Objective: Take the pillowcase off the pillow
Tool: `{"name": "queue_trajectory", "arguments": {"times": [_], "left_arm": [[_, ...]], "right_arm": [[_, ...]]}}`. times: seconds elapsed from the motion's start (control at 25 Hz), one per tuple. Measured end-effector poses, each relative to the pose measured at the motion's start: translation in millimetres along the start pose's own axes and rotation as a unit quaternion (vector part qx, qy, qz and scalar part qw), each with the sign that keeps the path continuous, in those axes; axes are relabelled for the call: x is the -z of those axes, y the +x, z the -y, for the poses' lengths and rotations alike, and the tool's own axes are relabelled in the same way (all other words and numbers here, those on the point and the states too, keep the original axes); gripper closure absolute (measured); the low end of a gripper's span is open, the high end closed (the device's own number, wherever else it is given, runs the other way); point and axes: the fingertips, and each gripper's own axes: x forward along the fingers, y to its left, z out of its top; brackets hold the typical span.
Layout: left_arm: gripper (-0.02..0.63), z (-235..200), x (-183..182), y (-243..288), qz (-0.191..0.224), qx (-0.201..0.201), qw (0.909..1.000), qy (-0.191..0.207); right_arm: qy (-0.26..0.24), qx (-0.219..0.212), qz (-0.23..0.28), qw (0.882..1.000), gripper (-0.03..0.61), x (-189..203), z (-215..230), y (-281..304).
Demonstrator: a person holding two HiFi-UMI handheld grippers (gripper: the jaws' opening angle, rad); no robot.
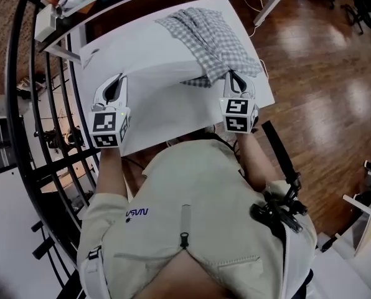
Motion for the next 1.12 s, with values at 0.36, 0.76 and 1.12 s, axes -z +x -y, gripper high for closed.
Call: {"name": "queue_trajectory", "arguments": {"times": [0.36,0.76,1.12], "left_arm": [[0.601,55.2,88.6,-4.3,-0.072,0.045,0.9926,-0.086],[0.561,90.0,89.2,-11.2,-0.061,0.059,0.9938,-0.071],[0.569,94.2,-25.7,-38.4,0.094,0.043,0.9936,-0.046]], "right_arm": [[0.077,-0.008,-0.141,0.987,0.574,111.6,8.3,11.8],[0.077,-0.072,-0.190,0.976,0.516,131.3,-9.3,-2.8],[0.016,-0.189,-0.101,0.977,0.468,27.9,-33.3,-34.5]]}}
